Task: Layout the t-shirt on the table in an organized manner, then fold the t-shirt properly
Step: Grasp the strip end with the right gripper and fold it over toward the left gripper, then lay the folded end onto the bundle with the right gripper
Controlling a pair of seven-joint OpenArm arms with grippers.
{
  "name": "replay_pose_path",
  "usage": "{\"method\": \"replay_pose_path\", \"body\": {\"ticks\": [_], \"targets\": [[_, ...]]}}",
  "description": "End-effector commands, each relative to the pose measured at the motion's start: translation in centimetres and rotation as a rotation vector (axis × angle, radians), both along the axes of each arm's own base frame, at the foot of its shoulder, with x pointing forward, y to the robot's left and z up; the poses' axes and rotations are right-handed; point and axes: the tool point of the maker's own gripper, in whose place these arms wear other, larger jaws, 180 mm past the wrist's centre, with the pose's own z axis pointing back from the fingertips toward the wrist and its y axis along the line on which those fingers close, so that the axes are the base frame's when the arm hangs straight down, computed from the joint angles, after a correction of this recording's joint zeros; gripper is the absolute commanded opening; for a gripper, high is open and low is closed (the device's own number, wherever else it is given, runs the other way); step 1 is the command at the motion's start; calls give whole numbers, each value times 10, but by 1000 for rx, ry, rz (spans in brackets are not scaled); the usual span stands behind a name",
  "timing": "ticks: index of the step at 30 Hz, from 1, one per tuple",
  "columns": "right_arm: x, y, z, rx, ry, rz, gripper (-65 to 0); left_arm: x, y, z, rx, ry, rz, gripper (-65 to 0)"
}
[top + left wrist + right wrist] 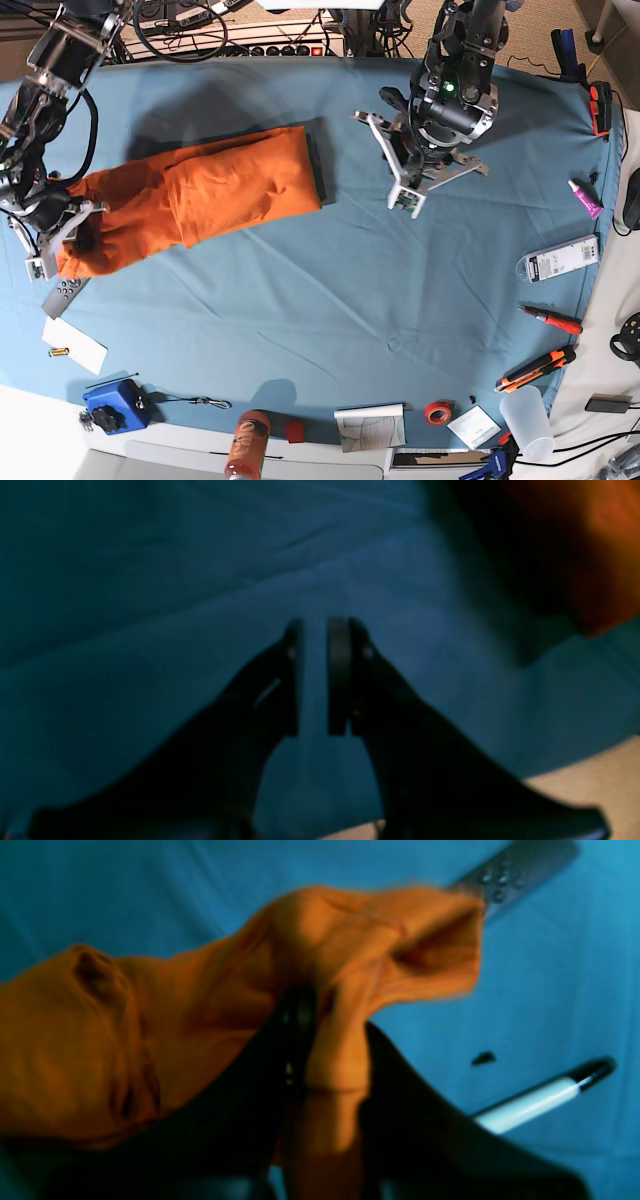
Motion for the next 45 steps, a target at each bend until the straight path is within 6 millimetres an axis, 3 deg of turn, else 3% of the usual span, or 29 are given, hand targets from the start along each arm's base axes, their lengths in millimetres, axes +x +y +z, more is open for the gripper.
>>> {"method": "replay_pose_path", "body": {"ticks": [1,8,11,14,20,26,32,40,44,45], "targets": [[4,-3,21,-35,-57,1,-650,6,6,8,18,-38,27,-577],[-20,23,28,-171,-38,41,-650,4,61,0,41,-15,194,-577],[-19,50,32,-217,-68,98,-650,2,87,-1,10,-3,245,-577],[-16,83,29,-238,-70,180,-650,-1,99,0,-60,3,265,-577],[-21,137,0,-278,-13,330,-650,-4,117,3,-112,-1,320,-577],[-31,170,-17,-322,16,412,-650,-4,118,3,-112,-2,321,-577],[-39,208,-6,-321,-52,526,-650,-4,117,3,-112,-2,321,-577],[-45,235,-13,-298,-58,553,-650,-3,115,4,-126,-10,318,-577],[-45,240,-13,-281,-59,552,-650,-2,105,6,-159,-13,265,-577],[-46,239,-14,-282,-56,552,-620,-2,103,6,-166,-14,256,-577]]}}
